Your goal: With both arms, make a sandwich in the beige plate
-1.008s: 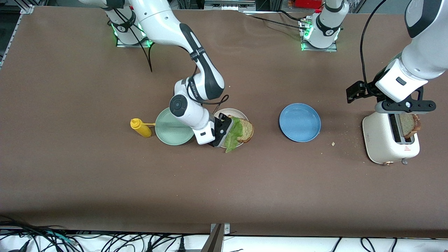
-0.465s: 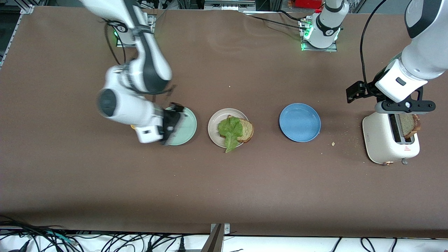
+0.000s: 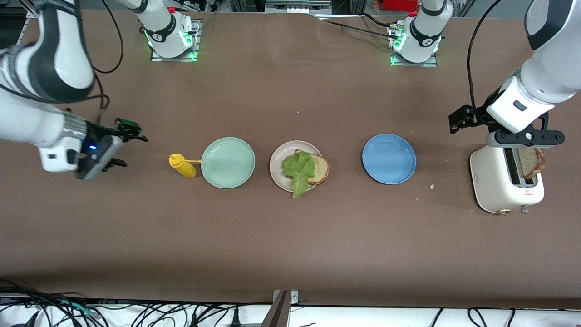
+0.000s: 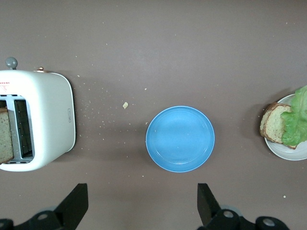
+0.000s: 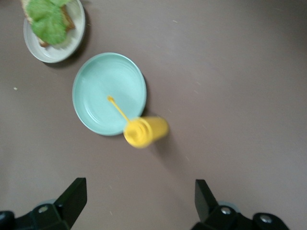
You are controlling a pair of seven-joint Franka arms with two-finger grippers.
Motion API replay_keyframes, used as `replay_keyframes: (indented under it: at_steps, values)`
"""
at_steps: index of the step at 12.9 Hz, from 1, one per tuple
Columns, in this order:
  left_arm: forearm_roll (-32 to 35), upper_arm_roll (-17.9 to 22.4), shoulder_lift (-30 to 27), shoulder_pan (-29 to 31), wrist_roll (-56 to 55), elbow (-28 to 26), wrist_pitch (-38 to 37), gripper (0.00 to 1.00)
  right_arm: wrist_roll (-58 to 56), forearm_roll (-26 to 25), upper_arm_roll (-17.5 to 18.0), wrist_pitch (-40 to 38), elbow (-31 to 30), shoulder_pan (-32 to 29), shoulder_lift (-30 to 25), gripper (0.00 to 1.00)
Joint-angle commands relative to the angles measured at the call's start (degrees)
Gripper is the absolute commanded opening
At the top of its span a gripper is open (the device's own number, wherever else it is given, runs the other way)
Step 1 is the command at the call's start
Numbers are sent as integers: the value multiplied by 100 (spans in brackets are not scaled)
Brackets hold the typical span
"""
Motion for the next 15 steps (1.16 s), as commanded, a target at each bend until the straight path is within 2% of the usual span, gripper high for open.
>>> replay_keyframes:
  at_steps: [1, 2, 5, 7, 12, 13, 15]
  values:
    - [-122, 6, 27, 7, -41, 118, -104, 100, 891, -601, 174, -21, -454, -361, -849, 100]
    - [-122, 6, 27, 16, -32, 127, -104, 100, 1479, -760, 192, -178, -455, -379, -1008, 100]
    - [-122, 6, 27, 51, -5, 109, -104, 100, 3256, -1410, 963, -564, -61, -529, -1238, 100]
    - [-122, 6, 36, 43, -23, 136, -104, 100, 3986, -1473, 1263, -881, 326, -573, -1212, 100]
    - [-61, 15, 228, 323, 21, 136, 10, 100, 4603, -1605, 1746, -1971, 1749, -1055, -809, 100]
    - [-43, 58, 412, 515, 21, 145, 97, 100, 4735, -1614, 1921, -2129, 1917, -1204, -764, 100]
    - [183, 59, 684, 963, 38, 145, 447, 100, 4876, -1675, 1958, -2219, 1858, -1267, -807, 100]
